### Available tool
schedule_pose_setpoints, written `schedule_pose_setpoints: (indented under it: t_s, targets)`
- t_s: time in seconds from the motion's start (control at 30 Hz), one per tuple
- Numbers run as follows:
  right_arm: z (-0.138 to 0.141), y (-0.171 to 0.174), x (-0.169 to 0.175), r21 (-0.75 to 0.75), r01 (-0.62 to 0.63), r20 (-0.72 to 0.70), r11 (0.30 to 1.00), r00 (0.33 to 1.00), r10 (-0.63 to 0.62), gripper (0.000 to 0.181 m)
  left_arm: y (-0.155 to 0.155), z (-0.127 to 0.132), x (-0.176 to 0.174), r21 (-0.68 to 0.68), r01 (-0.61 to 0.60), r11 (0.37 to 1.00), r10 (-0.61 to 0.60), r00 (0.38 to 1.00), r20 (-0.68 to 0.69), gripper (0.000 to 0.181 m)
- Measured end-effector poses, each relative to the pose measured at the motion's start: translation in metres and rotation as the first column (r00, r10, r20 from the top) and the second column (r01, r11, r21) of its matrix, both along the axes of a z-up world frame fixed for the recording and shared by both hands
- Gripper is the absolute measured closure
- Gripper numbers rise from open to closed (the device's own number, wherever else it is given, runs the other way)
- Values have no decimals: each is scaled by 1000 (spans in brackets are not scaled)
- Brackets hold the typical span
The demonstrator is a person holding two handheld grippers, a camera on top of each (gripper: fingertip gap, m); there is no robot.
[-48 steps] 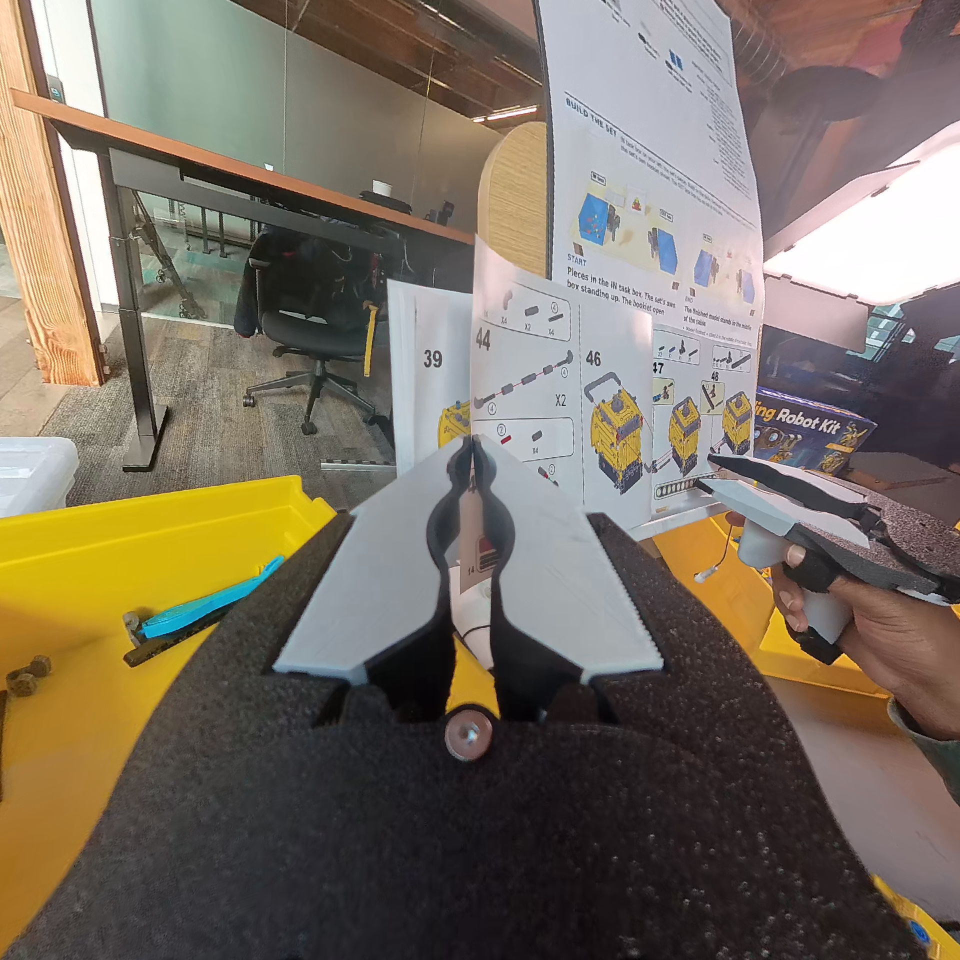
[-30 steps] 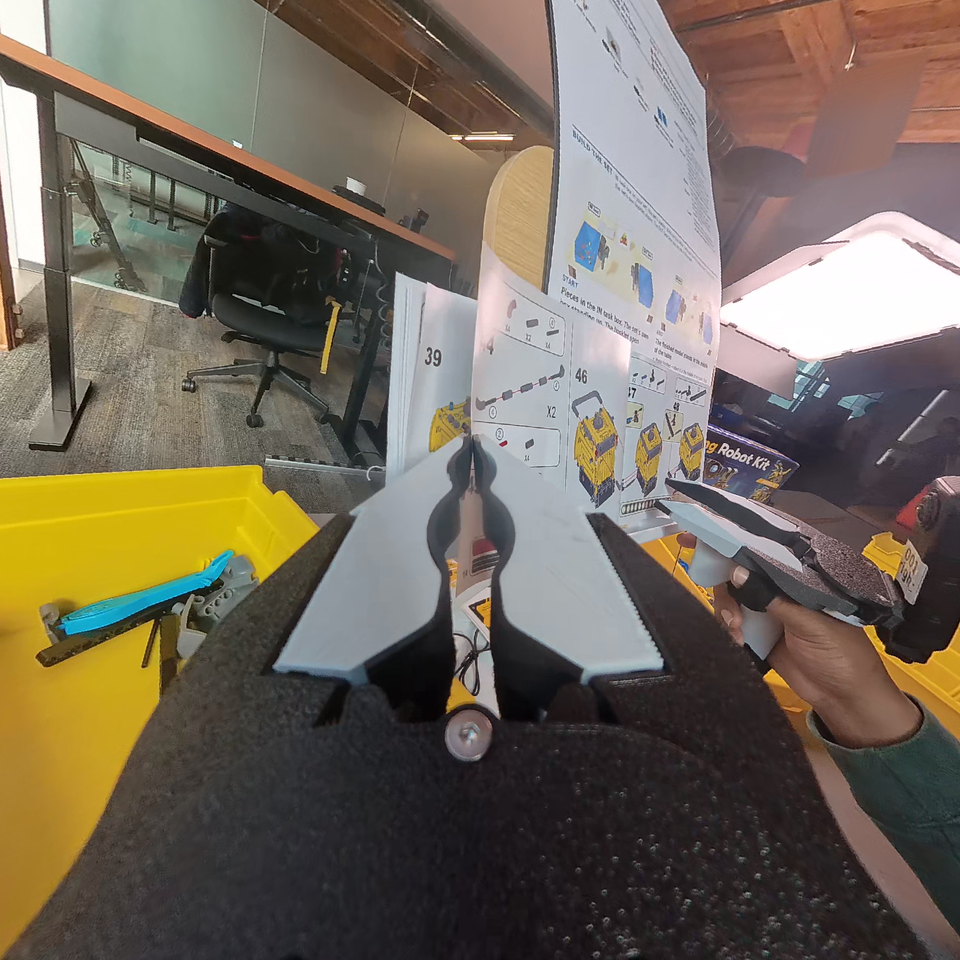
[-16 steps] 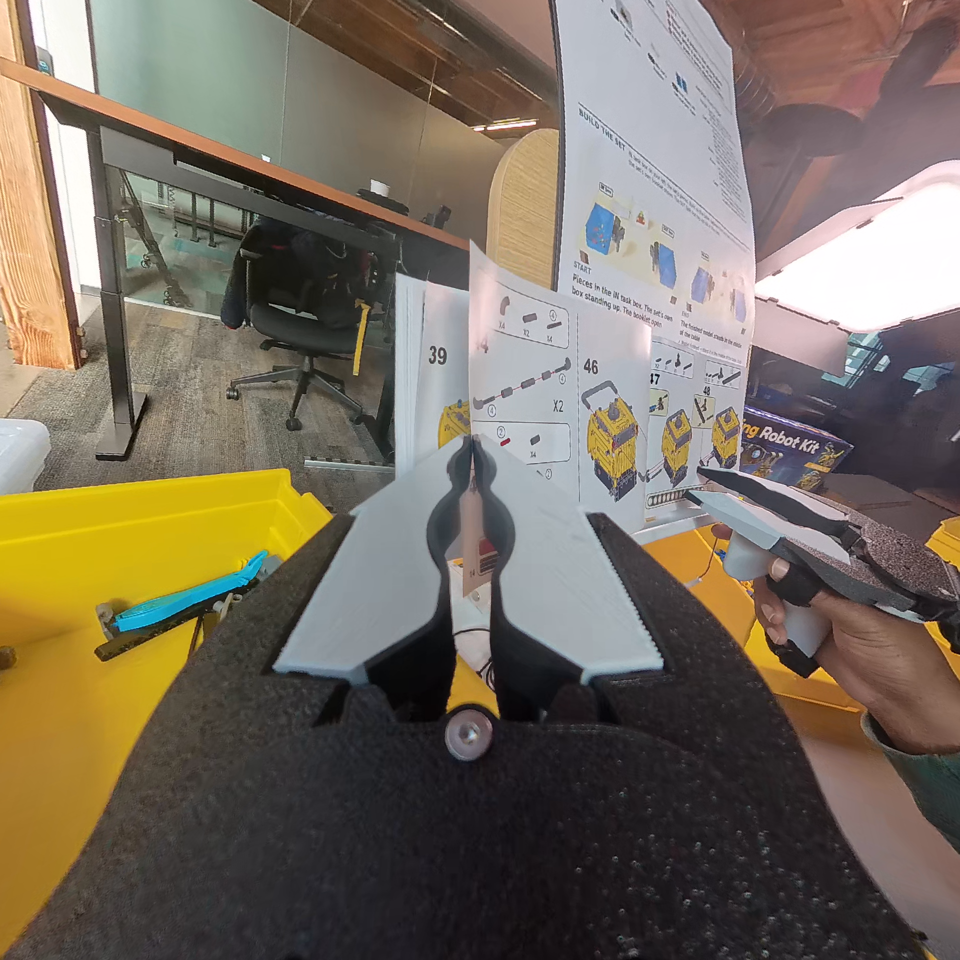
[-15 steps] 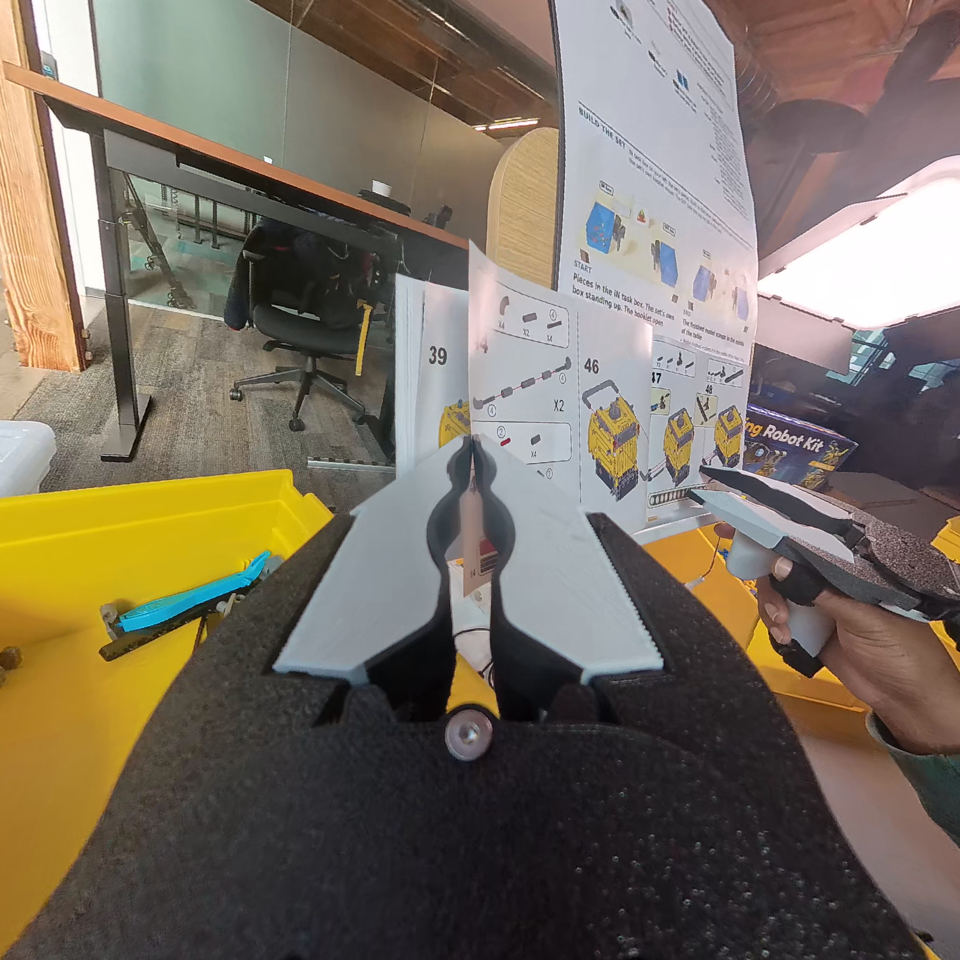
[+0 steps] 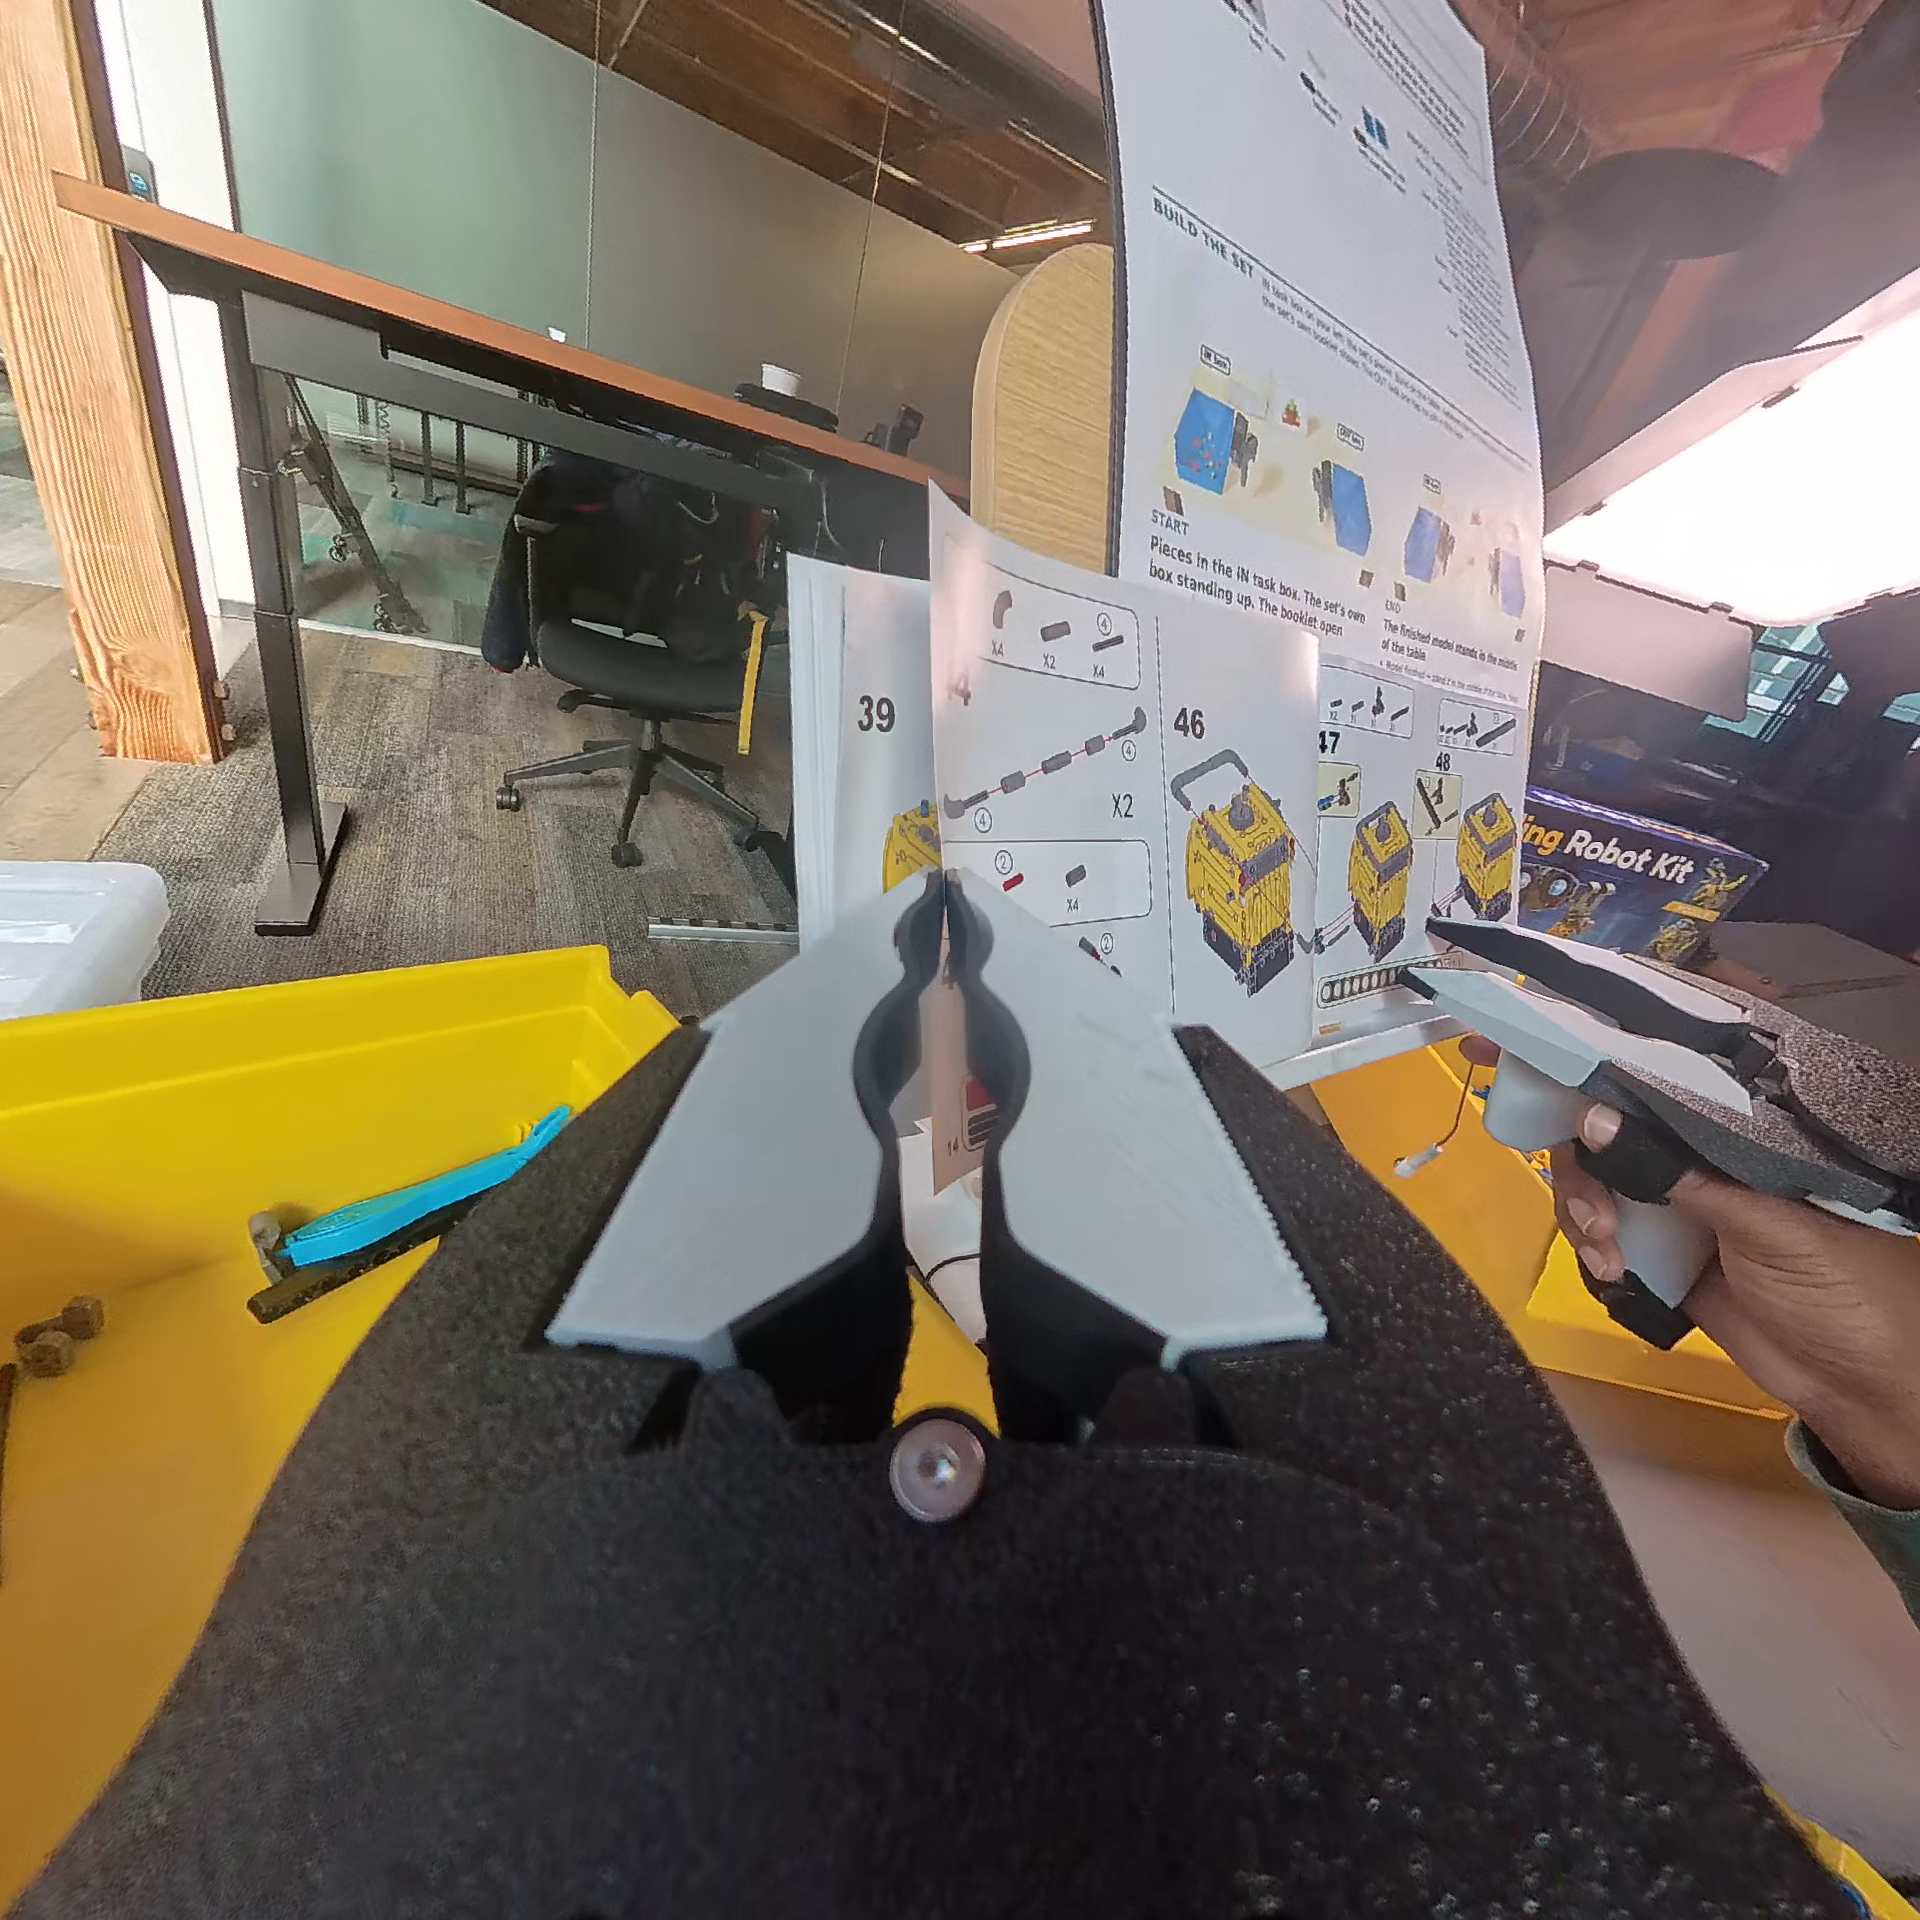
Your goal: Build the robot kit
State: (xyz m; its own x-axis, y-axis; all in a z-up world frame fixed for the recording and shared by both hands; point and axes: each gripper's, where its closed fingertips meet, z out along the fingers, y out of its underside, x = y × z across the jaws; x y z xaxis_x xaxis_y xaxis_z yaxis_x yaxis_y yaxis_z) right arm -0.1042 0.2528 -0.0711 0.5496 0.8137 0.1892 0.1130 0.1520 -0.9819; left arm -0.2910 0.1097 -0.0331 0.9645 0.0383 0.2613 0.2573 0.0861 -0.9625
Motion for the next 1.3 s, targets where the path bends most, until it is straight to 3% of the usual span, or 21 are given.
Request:
schedule_pose_setpoints:
  t_s: [1.0, 1.3]
  targets:
    - [1, 2, 3, -12, 14, -5, 1000, 1000, -14, 135, 3, -3, -2, -6, -52, 999, 52, 998, -46, 181]
    - [2, 3, 4, 6, 40, -22, 999, 999, -40, 123, 2, -2, -3, -3, -44, 999, 44, 998, -40, 181]
